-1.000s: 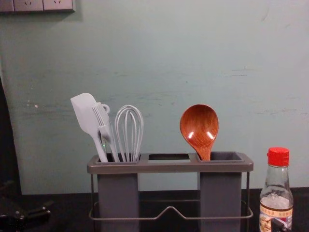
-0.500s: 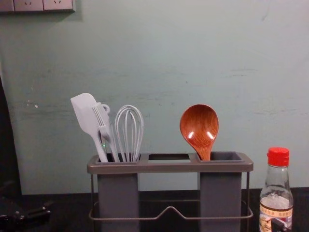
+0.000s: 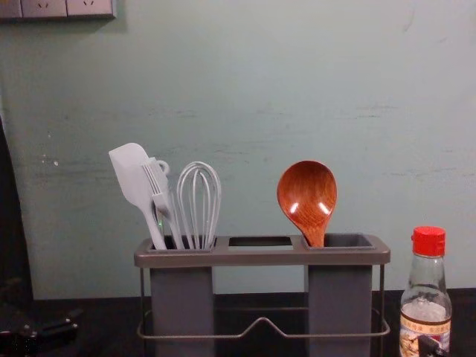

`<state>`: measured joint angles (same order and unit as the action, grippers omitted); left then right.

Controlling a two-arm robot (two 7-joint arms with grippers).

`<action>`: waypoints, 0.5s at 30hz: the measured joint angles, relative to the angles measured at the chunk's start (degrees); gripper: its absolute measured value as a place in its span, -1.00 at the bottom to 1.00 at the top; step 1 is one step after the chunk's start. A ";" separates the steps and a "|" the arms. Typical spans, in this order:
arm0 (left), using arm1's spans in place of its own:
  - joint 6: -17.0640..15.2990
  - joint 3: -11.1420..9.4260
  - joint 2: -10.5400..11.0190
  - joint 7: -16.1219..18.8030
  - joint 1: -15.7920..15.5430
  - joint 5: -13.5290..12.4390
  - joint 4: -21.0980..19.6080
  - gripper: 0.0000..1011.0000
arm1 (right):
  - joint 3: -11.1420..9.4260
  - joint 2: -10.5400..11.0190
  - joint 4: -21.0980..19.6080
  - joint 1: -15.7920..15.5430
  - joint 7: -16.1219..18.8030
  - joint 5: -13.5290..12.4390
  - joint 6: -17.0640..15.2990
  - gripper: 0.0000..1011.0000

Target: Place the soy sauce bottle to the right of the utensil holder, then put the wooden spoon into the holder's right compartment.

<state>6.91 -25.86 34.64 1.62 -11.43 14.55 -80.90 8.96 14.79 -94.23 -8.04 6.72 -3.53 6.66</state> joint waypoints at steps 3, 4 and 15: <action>0.00 0.00 0.00 0.00 0.00 0.00 0.00 1.00 | 0.00 0.00 -0.01 -0.01 -0.03 -0.01 0.01 0.98; 0.00 0.00 0.00 0.00 0.00 0.00 0.00 1.00 | 0.00 0.00 -0.03 -0.01 -0.04 -0.02 0.01 0.98; 0.00 0.00 0.00 0.00 0.00 0.00 0.00 1.00 | 0.00 0.00 -0.04 -0.01 -0.08 -0.03 0.01 0.98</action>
<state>6.91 -25.86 34.65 1.62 -11.43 14.55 -80.90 8.96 14.79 -94.26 -8.05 6.64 -3.56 6.67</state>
